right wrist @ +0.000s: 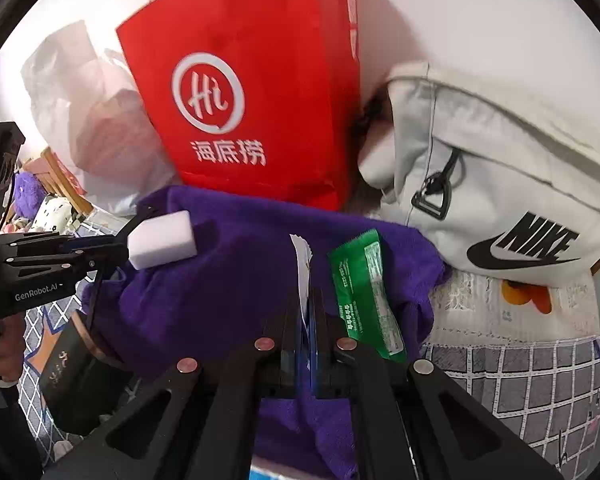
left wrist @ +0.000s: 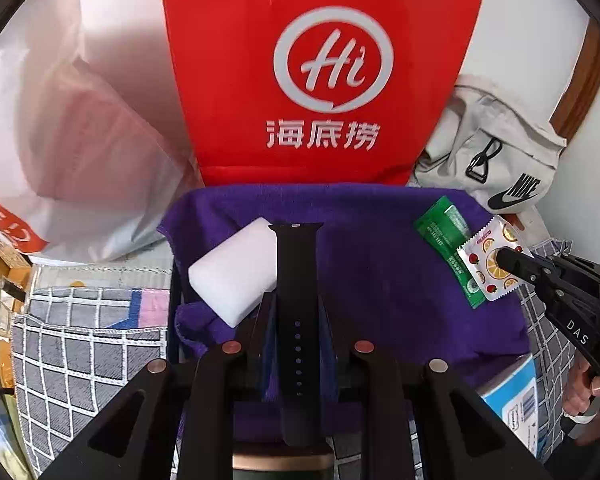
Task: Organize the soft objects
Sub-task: 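Lower and release the watch strap on the towel while the right tool releases the card, then reach the left tool to the white glove while the right tool reaches the green packet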
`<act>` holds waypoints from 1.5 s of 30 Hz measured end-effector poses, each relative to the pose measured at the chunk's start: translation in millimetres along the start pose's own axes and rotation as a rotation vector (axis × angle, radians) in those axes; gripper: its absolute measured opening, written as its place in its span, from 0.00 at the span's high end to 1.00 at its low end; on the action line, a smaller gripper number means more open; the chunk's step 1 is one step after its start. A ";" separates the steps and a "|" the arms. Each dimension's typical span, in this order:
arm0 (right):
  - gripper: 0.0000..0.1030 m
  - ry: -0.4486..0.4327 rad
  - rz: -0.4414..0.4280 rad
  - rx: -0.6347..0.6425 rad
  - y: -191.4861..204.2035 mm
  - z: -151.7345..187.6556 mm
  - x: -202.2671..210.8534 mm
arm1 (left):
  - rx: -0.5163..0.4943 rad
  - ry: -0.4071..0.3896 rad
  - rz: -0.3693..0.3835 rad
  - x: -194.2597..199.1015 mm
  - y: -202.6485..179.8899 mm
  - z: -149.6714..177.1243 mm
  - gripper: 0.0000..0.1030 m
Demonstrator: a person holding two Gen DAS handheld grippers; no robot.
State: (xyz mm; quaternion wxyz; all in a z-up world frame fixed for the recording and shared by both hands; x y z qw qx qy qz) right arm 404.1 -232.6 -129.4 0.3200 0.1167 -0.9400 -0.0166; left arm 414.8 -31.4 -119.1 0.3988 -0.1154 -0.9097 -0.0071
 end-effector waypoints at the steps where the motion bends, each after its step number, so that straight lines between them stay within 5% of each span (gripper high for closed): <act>1: 0.97 0.007 -0.003 -0.005 -2.1 1.7 -3.2 | 0.000 0.008 0.001 -3.4 0.1 0.5 0.81; 15: 0.97 0.134 -0.061 -0.017 -10.9 21.3 -38.0 | 0.005 0.116 0.015 -43.6 5.9 15.9 0.81; 29: 0.91 0.163 -0.055 -0.026 -24.5 22.6 -37.5 | 0.018 0.151 0.009 -60.4 -0.2 18.7 0.81; 33: 0.84 0.192 -0.043 -0.015 -23.0 24.7 -37.7 | 0.039 0.162 0.007 -54.2 10.5 21.4 0.72; 37: 0.43 0.205 0.011 0.013 -24.8 26.1 -32.2 | 0.031 0.129 -0.007 -33.8 13.1 23.9 0.66; 45: 0.43 0.110 0.091 0.028 -20.6 21.9 21.0 | 0.016 0.047 -0.072 24.3 20.2 28.8 0.58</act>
Point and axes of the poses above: each gripper's, at about its wrist camera, not at the fingertips, and x roughly against the way its jaws point, y to its left, z to its underside, the point moved 2 cm from there along -x, roughly the way its jaws point, and after that the axes turned 13 degrees about -y, right-handed, at the moved point
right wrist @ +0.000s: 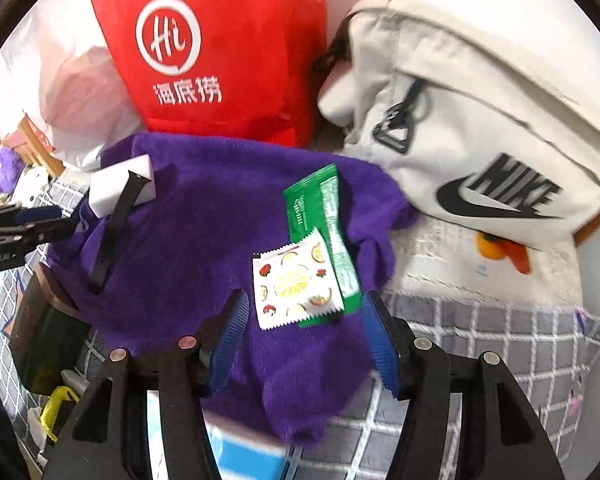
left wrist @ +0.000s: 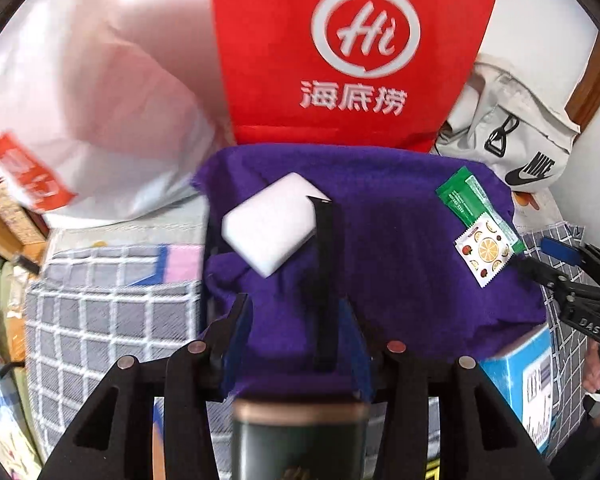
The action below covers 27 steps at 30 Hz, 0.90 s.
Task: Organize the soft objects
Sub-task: 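Reach the left tool to the white glove while the right tool reaches the green packet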
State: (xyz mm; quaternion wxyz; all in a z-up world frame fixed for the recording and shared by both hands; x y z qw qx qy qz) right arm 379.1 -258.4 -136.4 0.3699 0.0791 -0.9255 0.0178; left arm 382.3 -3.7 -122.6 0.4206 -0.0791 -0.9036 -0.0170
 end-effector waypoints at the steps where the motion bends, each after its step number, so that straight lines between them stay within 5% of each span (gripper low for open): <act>1: 0.43 -0.015 0.001 -0.003 0.6 0.5 7.8 | 0.005 -0.017 -0.009 6.7 1.9 0.8 0.58; 7: 0.39 -0.118 -0.029 -0.038 25.1 21.2 67.3 | 0.028 -0.062 -0.016 50.2 4.4 22.8 0.58; 18: 0.38 -0.124 -0.161 -0.055 86.3 91.3 136.0 | 0.035 -0.072 0.014 113.9 11.2 88.2 0.58; 23: 0.23 -0.135 -0.252 -0.043 112.0 124.3 161.0 | 0.051 -0.059 0.017 125.0 13.1 121.0 0.58; 27: 0.19 -0.102 -0.270 -0.019 134.6 151.2 164.6 | 0.067 -0.052 0.013 129.2 15.7 145.8 0.58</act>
Point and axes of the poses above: each gripper's, at about its wrist camera, not at the fingertips, and x roughly against the way its jaws point, y to its left, z to its underside, the point moved 2 cm from there along -x, roughly the way its jaws point, and after that the axes turned 13 degrees about -y, right-handed, at the moved point
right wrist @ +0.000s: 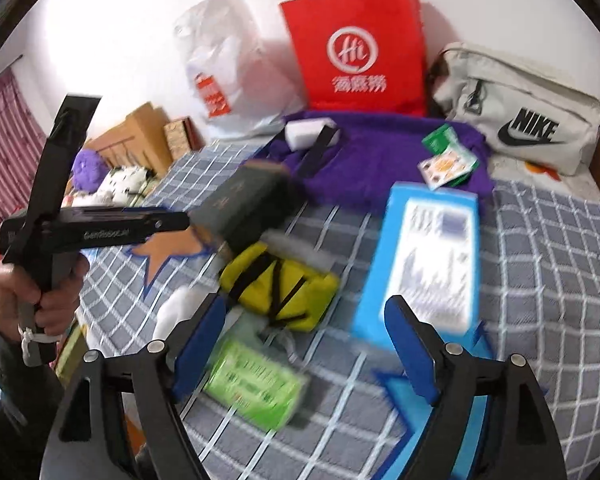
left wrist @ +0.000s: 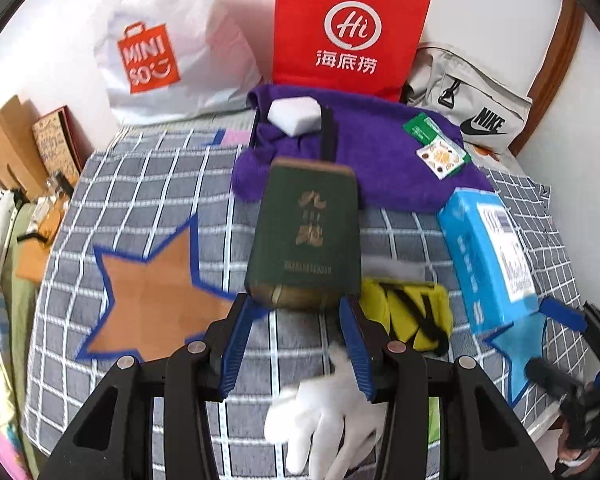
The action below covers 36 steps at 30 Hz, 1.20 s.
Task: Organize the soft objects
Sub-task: 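Reach the left tool to the white glove while the right tool reaches the green packet, then close the left tool on the white glove while the right tool grasps the cassette-print packet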
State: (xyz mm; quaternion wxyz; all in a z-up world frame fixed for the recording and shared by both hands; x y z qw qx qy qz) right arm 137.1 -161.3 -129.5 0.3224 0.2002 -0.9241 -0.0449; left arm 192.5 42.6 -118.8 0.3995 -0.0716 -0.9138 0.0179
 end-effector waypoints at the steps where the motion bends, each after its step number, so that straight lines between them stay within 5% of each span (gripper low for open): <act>1: 0.16 0.008 -0.004 0.004 4.2 6.0 -1.2 | 0.006 -0.003 0.001 1.7 1.8 5.7 0.58; 9: 0.13 0.096 0.022 -0.071 21.9 49.2 -24.8 | 0.025 -0.013 0.018 9.7 13.3 41.3 0.53; 22: 0.15 0.133 0.151 -0.139 30.8 71.0 -55.8 | -0.049 0.004 0.100 5.1 -2.3 66.8 0.48; 25: 0.24 0.116 0.141 -0.118 27.3 73.2 -49.6 | -0.072 0.015 0.113 1.3 -11.5 69.1 0.41; 31: 0.26 0.099 0.148 -0.128 6.3 74.5 -28.4 | -0.117 0.050 0.128 -12.0 -34.3 82.5 0.34; 36: 0.26 0.067 0.257 -0.039 -11.6 76.2 -4.0 | -0.128 0.057 0.114 -20.8 -38.9 89.2 0.34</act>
Point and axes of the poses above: each gripper's, at about its wrist camera, not at the fingertips, and x roughly against the way its jaws point, y to its left, z to its underside, the point moved 2 cm from there along -x, roughly the way its jaws point, and after that the axes turned 13 degrees about -y, right-handed, at the moved point
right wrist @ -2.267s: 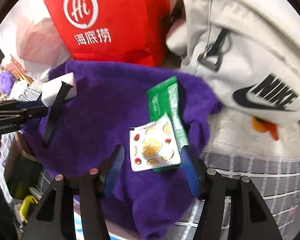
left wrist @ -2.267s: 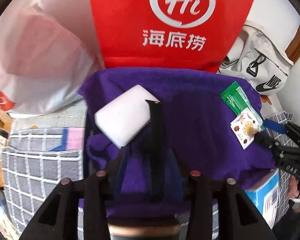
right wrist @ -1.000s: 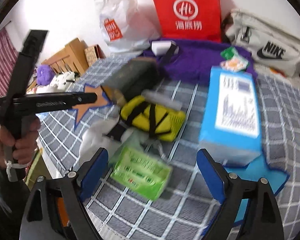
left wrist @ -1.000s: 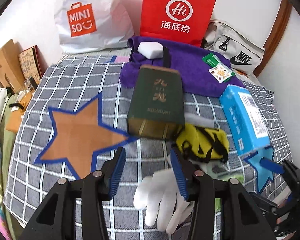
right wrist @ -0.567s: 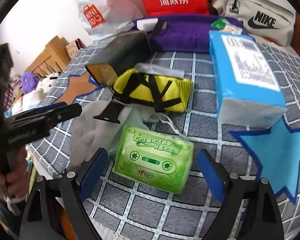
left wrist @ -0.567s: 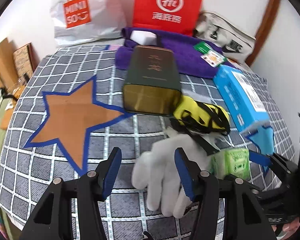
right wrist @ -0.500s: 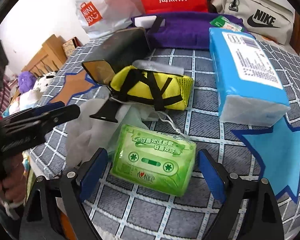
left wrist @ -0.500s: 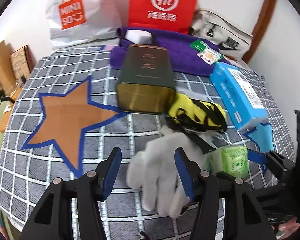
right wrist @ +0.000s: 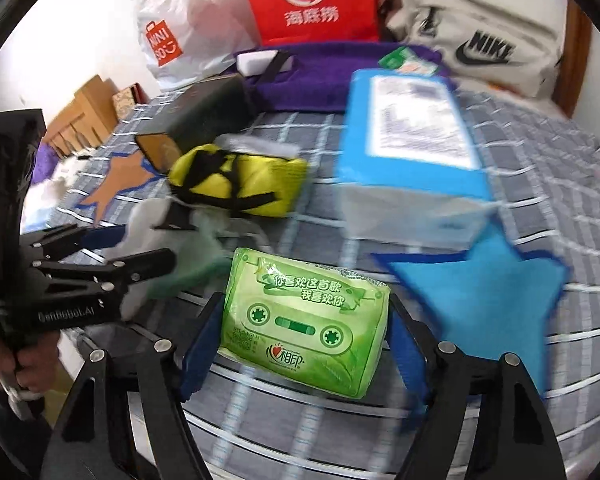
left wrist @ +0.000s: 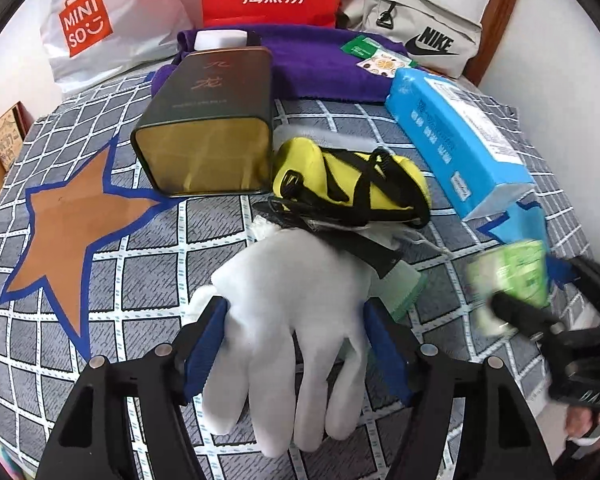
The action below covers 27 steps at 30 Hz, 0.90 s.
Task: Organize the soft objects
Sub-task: 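Close the left tool on the white glove while the right tool grasps the cassette-print packet, then carry the glove toward the purple towel while the right tool carries the green packet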
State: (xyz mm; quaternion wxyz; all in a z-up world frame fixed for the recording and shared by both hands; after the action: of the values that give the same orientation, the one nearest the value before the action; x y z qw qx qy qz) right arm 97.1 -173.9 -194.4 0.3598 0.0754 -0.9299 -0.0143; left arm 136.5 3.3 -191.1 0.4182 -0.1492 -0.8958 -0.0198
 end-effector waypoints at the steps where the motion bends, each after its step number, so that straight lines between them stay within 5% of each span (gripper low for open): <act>1: 0.26 -0.005 0.016 0.003 -4.7 0.3 2.1 | -0.012 -0.008 -0.009 0.5 -1.3 0.7 0.35; 3: 0.26 -0.009 0.036 -0.011 -17.0 2.0 4.5 | -0.029 -0.020 -0.049 1.9 -0.3 1.3 0.58; 7: 0.28 0.007 0.030 -0.046 -34.4 8.4 -1.5 | 0.014 -0.030 -0.005 8.4 9.4 1.6 0.85; 27: 0.29 -0.041 -0.027 -0.078 -33.8 1.4 24.4 | 0.102 -0.178 -0.009 79.7 21.8 -19.3 0.89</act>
State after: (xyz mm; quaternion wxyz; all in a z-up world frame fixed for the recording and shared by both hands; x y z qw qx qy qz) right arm 82.7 -211.1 -181.8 0.3433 0.0734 -0.9346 -0.0569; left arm 108.8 40.9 -120.3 0.3439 -0.1250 -0.9299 0.0372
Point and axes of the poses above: each gripper's, at about its wrist camera, not at the fingertips, and x roughly against the way its jaws point, y to its left, z to its underside, the point moved 2 cm from there along -x, roughly the way its jaws point, and after that the axes turned 13 degrees about -y, right-handed, at the moved point
